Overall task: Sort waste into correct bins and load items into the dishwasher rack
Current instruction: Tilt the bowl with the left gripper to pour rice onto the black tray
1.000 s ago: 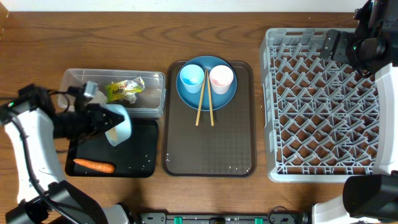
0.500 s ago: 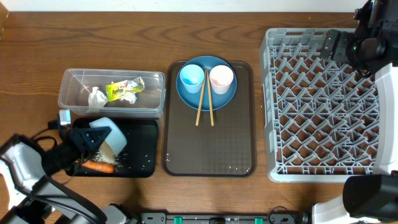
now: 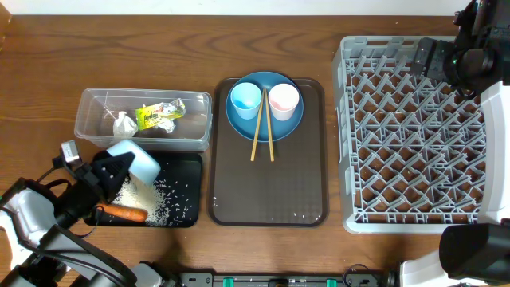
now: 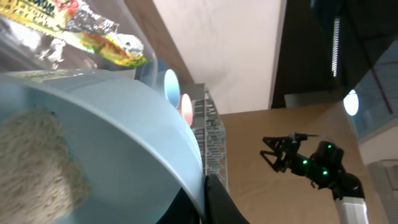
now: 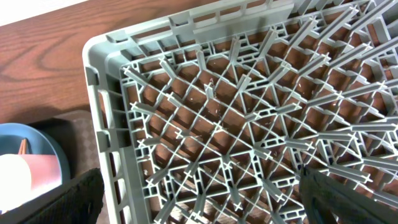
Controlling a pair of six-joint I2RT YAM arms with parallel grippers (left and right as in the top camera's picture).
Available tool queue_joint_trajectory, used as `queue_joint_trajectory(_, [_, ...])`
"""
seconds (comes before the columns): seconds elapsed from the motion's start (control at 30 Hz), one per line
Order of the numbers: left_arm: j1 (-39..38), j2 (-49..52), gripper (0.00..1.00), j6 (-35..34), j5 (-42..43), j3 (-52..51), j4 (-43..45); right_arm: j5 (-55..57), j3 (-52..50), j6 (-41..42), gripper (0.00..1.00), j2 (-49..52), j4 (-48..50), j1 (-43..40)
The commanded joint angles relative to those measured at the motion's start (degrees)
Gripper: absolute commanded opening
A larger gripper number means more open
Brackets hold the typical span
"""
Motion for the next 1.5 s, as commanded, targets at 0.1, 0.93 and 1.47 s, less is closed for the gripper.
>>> queue_joint_trajectory(0.1, [0.3, -1.1, 0.07, -0.9, 5.2, 0.1, -1.4, 0.0, 1.0, 0.4, 0.99, -0.1, 0.1, -0.2])
queue_joint_trajectory(0.93, [-0.5, -1.1, 0.06, -8.0, 4.8, 0.1, -3.0, 0.0, 1.0, 0.4, 0.99, -0.1, 0.1, -0.2])
queue_joint_trajectory(1.47, [-1.2, -0.9, 0.06, -12.1, 4.1, 0.3, 0.7, 0.0, 1.0, 0.4, 0.99, -0.1, 0.1, -0.2])
